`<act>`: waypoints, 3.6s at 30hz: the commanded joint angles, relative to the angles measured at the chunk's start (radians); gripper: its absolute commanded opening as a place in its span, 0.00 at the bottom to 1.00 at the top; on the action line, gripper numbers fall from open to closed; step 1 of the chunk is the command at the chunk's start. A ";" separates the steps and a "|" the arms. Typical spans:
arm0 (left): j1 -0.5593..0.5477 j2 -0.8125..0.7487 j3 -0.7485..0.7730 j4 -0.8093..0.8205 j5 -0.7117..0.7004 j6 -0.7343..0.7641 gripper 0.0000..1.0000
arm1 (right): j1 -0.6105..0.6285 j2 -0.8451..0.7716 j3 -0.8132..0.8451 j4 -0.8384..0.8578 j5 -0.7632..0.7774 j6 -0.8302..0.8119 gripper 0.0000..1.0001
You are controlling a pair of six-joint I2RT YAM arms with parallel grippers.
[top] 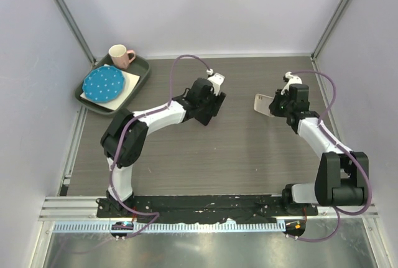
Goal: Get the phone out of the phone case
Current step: Remove the phone case from the phone, then place the phone at the center of the board, then place the phone case at the center of the board, then pick up the phone at the center of the board.
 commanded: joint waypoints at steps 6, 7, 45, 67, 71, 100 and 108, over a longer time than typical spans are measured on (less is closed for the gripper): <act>0.124 0.177 0.310 -0.195 0.043 -0.341 0.00 | -0.095 -0.046 0.019 -0.006 0.092 0.065 0.01; 0.131 0.205 0.333 -0.207 0.039 -0.362 0.00 | -0.101 -0.043 0.025 -0.005 0.085 0.073 0.01; 0.212 0.466 0.639 -0.467 0.036 -0.520 0.59 | -0.136 -0.052 -0.034 0.135 -0.026 0.209 0.01; 0.210 0.491 0.628 -0.453 0.013 -0.502 0.87 | -0.141 0.226 -0.087 0.445 0.257 0.550 0.02; 0.215 0.445 0.607 -0.451 0.013 -0.504 0.88 | -0.138 0.229 -0.110 0.408 0.243 0.553 0.12; 0.246 0.221 0.383 -0.350 0.079 -0.520 0.88 | -0.125 0.046 -0.008 0.075 0.180 0.297 0.79; 0.235 0.205 0.349 -0.315 0.178 -0.562 0.91 | -0.139 -0.070 0.051 0.020 0.164 0.212 0.81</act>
